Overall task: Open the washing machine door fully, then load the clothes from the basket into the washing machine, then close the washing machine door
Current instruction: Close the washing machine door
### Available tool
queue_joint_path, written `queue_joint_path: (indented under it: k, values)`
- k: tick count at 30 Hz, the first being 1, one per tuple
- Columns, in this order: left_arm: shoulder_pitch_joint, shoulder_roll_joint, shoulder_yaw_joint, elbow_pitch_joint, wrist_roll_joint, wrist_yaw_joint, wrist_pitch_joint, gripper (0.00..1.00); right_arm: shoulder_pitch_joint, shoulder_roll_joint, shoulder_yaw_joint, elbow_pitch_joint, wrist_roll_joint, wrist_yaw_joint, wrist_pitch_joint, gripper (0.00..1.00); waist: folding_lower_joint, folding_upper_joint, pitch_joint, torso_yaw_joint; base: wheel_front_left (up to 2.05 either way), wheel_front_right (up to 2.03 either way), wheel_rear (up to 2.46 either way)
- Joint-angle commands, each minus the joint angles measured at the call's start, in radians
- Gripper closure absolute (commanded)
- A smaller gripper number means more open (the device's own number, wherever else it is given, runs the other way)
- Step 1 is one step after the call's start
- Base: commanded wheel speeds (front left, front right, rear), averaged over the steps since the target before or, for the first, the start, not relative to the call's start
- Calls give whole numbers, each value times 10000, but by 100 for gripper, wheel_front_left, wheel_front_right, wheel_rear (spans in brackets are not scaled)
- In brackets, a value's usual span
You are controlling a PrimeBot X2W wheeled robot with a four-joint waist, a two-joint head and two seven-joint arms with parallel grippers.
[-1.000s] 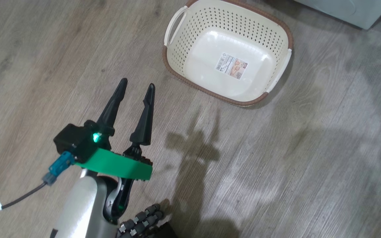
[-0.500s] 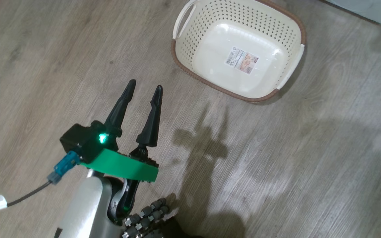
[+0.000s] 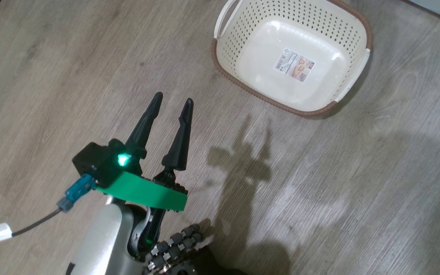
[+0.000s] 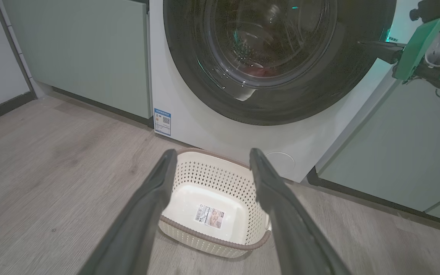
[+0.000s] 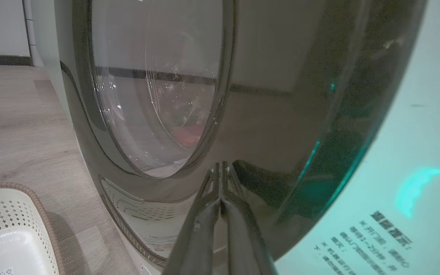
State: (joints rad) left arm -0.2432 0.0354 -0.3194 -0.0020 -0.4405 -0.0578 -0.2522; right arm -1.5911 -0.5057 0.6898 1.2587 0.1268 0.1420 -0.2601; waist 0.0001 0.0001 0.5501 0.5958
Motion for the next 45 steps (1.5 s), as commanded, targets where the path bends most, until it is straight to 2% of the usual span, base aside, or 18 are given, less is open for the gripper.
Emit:
queue_joint_path:
  k: [1,10,16,22,26,32,38,45]
  values:
    - [-86,148,383,-280,-26,72,-95,0,-473,-85,-308,-72,-71,-113,-11,100,-1,-1,-97,-55,0,0,0]
    - [13,148,703,-58,339,-39,-95,0,1236,447,-744,-1182,-99,-113,-14,100,-1,-1,-1134,-708,0,0,0]
    - [127,148,1133,190,847,-258,-95,0,3224,586,-974,-2904,309,-113,-15,100,-1,-1,-2293,-1533,0,0,0]
    - [425,148,1622,405,1383,-466,-95,0,5366,817,-1684,-4760,957,-113,-16,100,-1,-1,-3460,-2528,0,0,0]
    - [701,148,1899,510,1675,-573,-95,0,6819,1093,-2500,-5964,1274,-113,-16,100,-1,-1,-4140,-3199,0,0,0]
    - [1065,148,2327,617,1481,-656,-95,0,9142,1769,-4253,-7773,1443,-113,-16,100,-1,-1,-4792,-4018,0,0,0]
    - [1208,148,2459,645,1664,-696,-95,0,11306,2584,-5810,-9379,1147,-113,-16,100,-1,-1,-5088,-4575,0,0,0]
    - [1470,148,2589,706,1616,-709,-95,0,13241,3660,-7010,-10723,754,-113,-16,100,-1,-1,-5364,-5078,0,0,0]
